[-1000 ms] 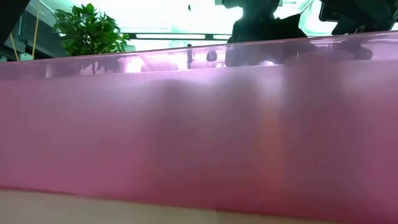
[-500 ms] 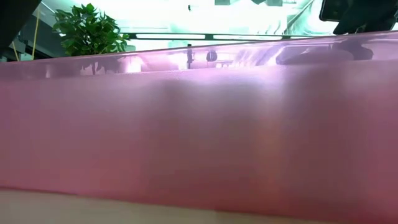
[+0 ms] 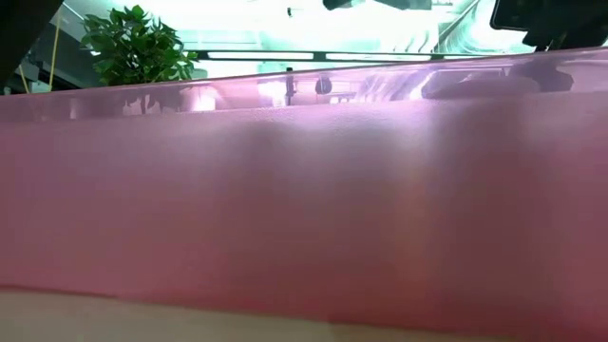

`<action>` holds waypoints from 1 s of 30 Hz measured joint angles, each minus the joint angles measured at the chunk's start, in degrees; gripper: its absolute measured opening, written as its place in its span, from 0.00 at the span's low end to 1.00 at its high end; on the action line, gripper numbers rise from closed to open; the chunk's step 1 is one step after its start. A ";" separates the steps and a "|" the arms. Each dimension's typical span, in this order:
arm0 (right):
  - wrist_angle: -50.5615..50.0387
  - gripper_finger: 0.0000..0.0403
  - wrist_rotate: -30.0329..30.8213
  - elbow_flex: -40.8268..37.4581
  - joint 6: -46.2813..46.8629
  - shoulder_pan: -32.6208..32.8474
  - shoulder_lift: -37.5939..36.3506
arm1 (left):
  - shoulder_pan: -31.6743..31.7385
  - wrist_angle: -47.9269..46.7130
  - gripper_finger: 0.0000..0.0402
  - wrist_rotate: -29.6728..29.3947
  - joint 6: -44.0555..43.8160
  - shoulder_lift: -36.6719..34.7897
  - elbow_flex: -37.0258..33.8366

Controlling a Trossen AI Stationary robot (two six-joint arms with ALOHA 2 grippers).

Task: Pick and place pill bottles into a basket
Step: Put the white medicine bottle into the red container

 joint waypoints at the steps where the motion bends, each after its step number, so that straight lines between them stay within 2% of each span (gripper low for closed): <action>1: 0.00 0.72 -0.06 0.00 -0.01 0.00 -0.12 | 0.15 -0.52 0.62 -0.35 0.18 -0.41 0.00; 8: -0.34 0.72 -1.38 0.00 -1.05 0.00 -0.87 | 2.52 -2.90 0.62 -2.29 1.60 -4.03 0.03; 19: -0.42 0.72 -2.92 0.00 -3.25 0.00 -2.70 | 5.30 -4.85 0.62 -11.94 3.20 -15.26 -0.24; 23: -0.63 0.72 -2.88 0.00 -4.15 -0.02 -3.43 | 5.16 -7.29 0.62 -16.47 3.65 -18.74 -0.24; 30: -0.24 0.72 -0.72 0.00 -3.83 -0.27 -3.81 | 5.16 -14.79 0.62 -18.33 4.60 -23.81 -0.28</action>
